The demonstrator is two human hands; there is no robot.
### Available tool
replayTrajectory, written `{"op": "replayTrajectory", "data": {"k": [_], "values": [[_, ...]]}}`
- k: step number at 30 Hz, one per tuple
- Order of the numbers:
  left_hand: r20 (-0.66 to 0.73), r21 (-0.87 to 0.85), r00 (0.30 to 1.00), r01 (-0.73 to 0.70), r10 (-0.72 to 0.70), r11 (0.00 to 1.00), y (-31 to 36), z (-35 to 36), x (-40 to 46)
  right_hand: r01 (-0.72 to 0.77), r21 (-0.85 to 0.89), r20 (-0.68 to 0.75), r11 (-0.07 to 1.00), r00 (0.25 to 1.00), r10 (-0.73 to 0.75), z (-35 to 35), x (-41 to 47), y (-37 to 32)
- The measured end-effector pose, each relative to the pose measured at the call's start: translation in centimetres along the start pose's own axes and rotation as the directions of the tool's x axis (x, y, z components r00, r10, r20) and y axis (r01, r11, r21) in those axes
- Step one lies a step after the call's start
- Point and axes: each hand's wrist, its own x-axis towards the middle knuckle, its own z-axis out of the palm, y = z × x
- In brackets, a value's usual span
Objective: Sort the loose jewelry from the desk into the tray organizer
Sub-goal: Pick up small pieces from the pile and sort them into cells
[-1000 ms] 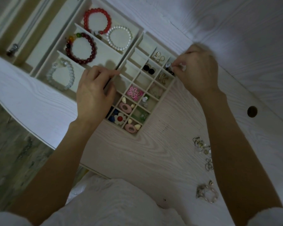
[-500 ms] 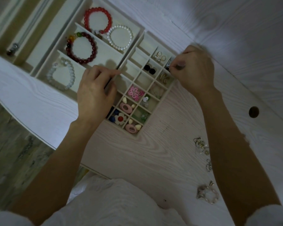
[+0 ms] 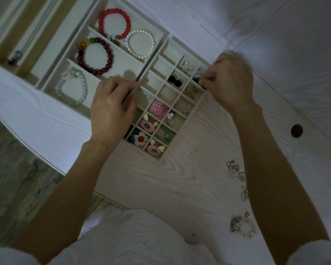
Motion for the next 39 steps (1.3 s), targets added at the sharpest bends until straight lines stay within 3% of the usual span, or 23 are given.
{"op": "replayTrajectory", "data": {"k": [28, 34, 39], "values": [[-0.001, 0.012, 0.999, -0.042, 0.042, 0.999, -0.1, 0.0, -0.2, -0.023, -0.038, -0.049, 0.999, 0.999, 0.021, -0.1, -0.9, -0.1], [-0.001, -0.018, 0.994, -0.11, 0.11, 0.994, 1.7, 0.1, -0.9, -0.055, 0.177, -0.163, 0.983, 0.983, 0.084, -1.0, -3.0, 1.0], [0.145, -0.056, 0.963, -0.22, 0.226, 0.974, 4.5, 1.8, -2.8, -0.089, 0.376, -0.261, 0.922, 0.945, 0.198, -0.4, -10.8, 2.3]]}}
